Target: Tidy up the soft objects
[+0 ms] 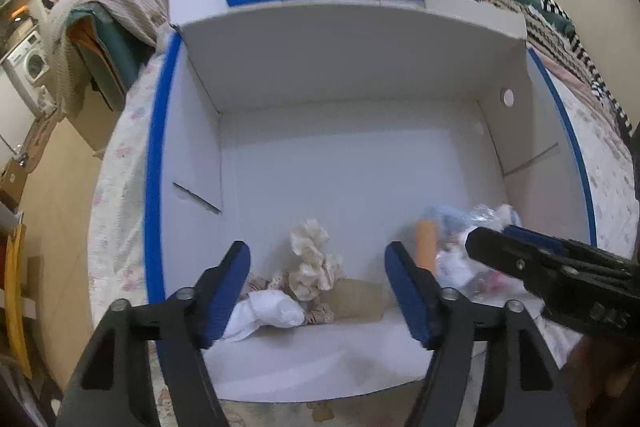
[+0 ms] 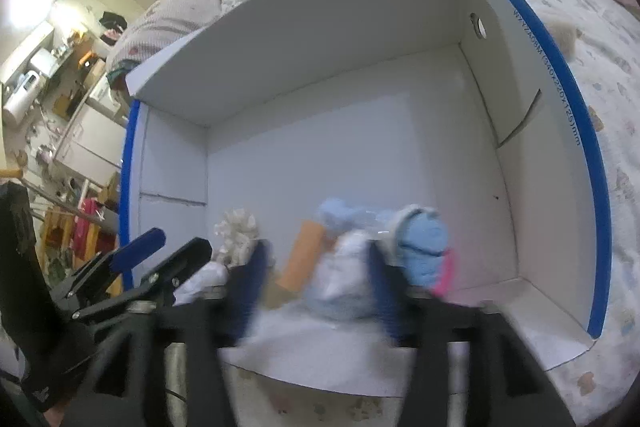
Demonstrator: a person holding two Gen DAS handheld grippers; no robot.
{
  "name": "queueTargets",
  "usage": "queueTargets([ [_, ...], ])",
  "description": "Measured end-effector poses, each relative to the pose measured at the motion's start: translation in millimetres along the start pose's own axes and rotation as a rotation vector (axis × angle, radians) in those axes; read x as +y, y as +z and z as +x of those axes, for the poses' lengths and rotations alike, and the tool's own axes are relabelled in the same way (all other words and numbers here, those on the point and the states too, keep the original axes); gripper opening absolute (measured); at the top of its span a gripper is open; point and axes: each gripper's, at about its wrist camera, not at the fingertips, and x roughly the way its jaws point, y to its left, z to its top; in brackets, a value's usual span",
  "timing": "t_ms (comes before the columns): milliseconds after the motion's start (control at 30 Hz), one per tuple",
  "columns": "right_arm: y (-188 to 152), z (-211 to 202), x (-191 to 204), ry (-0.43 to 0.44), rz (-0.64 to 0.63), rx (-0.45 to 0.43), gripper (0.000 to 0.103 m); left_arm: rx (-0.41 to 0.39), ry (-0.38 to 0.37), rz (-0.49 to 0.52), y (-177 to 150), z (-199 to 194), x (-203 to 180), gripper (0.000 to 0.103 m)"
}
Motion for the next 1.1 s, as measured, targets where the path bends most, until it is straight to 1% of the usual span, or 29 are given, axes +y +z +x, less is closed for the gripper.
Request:
queueTargets([
  [67, 1, -4, 2, -0.02, -0.01, -0.023, 0.076, -0.005, 0.006, 0.001, 1, -1, 1, 0.069],
  [133, 2, -9, 4, -0.018, -0.018, -0.045, 0.079, -0.003, 0.022, -0.007, 2, -2, 3, 0.069],
  [167, 3, -11, 5, -0.015, -0.02, -0.059, 0.087, -0.004, 0.027, -0.018, 2, -2, 5, 0.069],
  [200, 3, -14, 5, -0.015, -0.022, -0.073, 0.098, -0.006, 0.029, -0.028, 3, -3, 7, 0.069],
  [233, 3, -16, 6, -0.012, -0.022, -0.086, 0.102, -0.009, 0.03, -0.039, 4, -5, 10, 0.069],
  [333, 4, -20, 8, -0.001, -0.021, -0.109, 0.102, -0.013, 0.031, -0.075, 6, -9, 16, 0.069],
  [400, 4, -21, 10, -0.011, -0.024, -0.114, 0.102, -0.019, 0.019, -0.111, 8, -13, 23, 0.069],
  [500, 5, -22, 13, -0.021, -0.021, -0.118, 0.102, -0.039, 0.024, -0.157, 9, -22, 31, 0.069],
  [600, 3, -29, 11, -0.03, -0.006, -0.141, 0.102, -0.059, 0.016, -0.193, 9, -32, 40, 0.07],
  [733, 1, -42, 7, -0.031, 0.033, -0.171, 0.103, -0.086, 0.014, -0.227, 8, -48, 49, 0.078],
  [800, 0, -50, 7, -0.043, 0.04, -0.188, 0.103, -0.103, -0.02, -0.238, 9, -58, 54, 0.087],
  [867, -3, -61, 11, -0.06, 0.024, -0.206, 0.103, -0.135, -0.034, -0.252, 10, -71, 60, 0.091],
  [933, -5, -73, 17, -0.066, -0.002, -0.224, 0.103, -0.169, -0.029, -0.256, 8, -83, 63, 0.095],
  [1000, -7, -86, 23, -0.073, -0.022, -0.252, 0.103, -0.209, -0.008, -0.244, 3, -98, 65, 0.101],
  [1100, -15, -108, 35, -0.077, -0.058, -0.301, 0.103, -0.26, 0.021, -0.213, -10, -119, 65, 0.102],
])
